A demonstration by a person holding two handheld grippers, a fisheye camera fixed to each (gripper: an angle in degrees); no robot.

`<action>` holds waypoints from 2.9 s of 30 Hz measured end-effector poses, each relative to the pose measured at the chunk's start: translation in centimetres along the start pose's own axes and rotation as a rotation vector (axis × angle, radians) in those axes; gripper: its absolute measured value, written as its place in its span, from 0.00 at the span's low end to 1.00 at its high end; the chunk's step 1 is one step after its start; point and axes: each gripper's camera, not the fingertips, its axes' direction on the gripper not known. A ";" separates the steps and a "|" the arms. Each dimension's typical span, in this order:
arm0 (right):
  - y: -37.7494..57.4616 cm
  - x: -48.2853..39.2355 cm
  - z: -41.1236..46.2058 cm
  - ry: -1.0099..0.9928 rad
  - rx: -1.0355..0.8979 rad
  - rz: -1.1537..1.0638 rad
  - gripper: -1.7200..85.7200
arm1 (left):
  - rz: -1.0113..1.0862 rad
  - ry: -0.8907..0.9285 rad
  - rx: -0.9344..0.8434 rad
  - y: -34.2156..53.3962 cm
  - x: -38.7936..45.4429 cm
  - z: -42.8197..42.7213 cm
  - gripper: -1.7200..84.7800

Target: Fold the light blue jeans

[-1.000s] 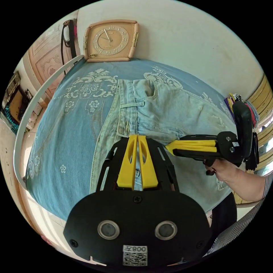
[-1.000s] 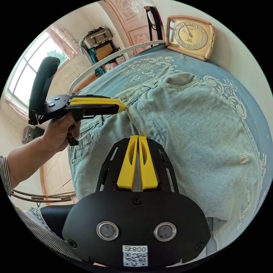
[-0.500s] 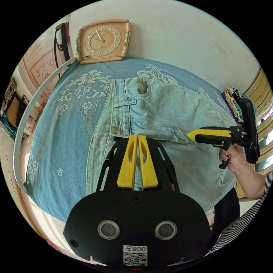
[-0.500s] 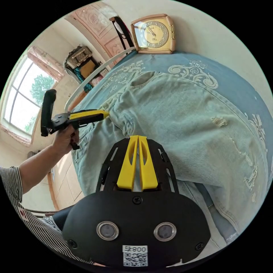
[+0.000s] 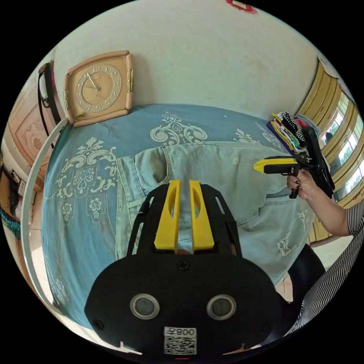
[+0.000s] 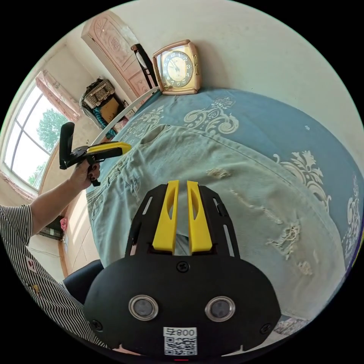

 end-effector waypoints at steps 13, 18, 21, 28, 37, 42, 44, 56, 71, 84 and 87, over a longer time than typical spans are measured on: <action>-6.6 2.4 -1.2 0.155 -0.073 -0.129 0.10 | 0.117 -0.103 -0.229 -11.1 -1.6 1.8 0.13; -9.2 0.3 1.1 0.159 -0.109 -0.200 0.11 | 0.142 -0.156 -0.279 -13.5 -2.2 2.2 0.15; -10.3 -0.8 2.6 0.156 -0.155 -0.235 0.12 | 0.144 -0.150 -0.348 -14.6 -3.1 2.9 0.18; -10.7 -2.8 5.7 0.217 -0.232 -0.309 0.12 | 0.163 -0.056 -0.432 -16.2 -4.5 4.2 0.22; -9.4 -4.6 6.7 0.232 -0.214 -0.336 0.12 | 0.196 -0.054 -0.411 -15.5 -3.9 3.9 0.18; -8.5 -5.4 7.5 0.234 -0.226 -0.316 0.10 | 0.222 -0.003 -0.430 -14.7 -2.8 4.2 0.10; -8.2 -5.2 7.6 0.223 -0.222 -0.290 0.08 | 0.215 -0.016 -0.430 -14.1 -2.4 4.3 0.08; -4.4 -7.1 7.3 0.228 -0.205 -0.224 0.03 | 0.235 -0.101 -0.330 -9.3 0.1 1.4 0.05; 10.0 -16.2 0.1 0.252 -0.002 -0.232 0.03 | 0.272 -0.101 -0.155 4.7 4.3 -5.7 0.04; 24.4 -23.5 2.7 0.212 -0.107 -0.228 0.03 | 0.248 -0.065 -0.207 19.8 6.4 -4.9 0.04; 26.9 -24.2 4.1 0.203 -0.144 -0.223 0.03 | 0.250 -0.072 -0.238 22.8 7.0 -3.6 0.04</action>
